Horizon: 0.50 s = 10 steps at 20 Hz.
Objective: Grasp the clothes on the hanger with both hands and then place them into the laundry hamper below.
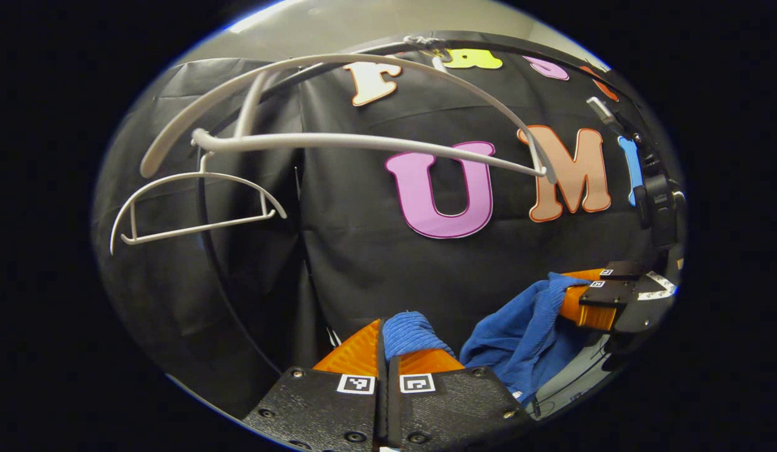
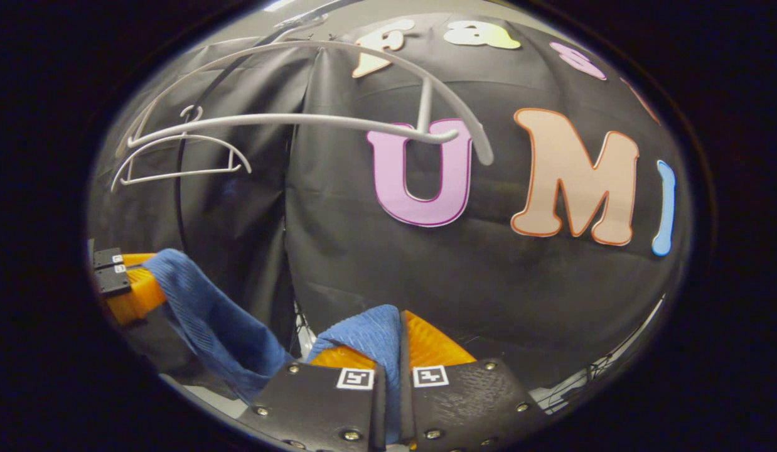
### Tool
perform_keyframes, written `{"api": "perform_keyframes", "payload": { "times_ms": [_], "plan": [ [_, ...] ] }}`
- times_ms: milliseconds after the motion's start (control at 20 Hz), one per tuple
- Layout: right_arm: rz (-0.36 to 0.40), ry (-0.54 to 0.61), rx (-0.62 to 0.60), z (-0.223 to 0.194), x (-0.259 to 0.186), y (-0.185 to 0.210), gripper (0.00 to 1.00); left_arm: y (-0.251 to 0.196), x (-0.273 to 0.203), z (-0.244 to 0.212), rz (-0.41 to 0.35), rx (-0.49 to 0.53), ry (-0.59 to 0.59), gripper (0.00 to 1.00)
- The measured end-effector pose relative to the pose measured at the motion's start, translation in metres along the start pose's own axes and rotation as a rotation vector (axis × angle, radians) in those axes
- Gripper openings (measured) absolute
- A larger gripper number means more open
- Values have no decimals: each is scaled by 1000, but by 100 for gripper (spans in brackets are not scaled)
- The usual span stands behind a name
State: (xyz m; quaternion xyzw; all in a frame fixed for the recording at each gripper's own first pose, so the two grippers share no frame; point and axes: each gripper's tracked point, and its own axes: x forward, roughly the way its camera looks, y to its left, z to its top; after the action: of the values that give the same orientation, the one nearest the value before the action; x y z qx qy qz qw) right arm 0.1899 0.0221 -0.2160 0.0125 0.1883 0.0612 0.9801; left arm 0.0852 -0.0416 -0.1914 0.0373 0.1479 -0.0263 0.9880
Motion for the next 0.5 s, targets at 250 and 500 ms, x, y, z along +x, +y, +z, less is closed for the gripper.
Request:
{"api": "perform_keyframes", "payload": {
  "times_ms": [250, 500],
  "plan": [
    [26, 93, 18, -44, 3, 10, 9, -29, 15, -43, -63, -30, 90, 0],
    [30, 195, -16, -98, 0, 10, 8, -39, 16, -97, -94, -6, 208, 1]
  ]
}}
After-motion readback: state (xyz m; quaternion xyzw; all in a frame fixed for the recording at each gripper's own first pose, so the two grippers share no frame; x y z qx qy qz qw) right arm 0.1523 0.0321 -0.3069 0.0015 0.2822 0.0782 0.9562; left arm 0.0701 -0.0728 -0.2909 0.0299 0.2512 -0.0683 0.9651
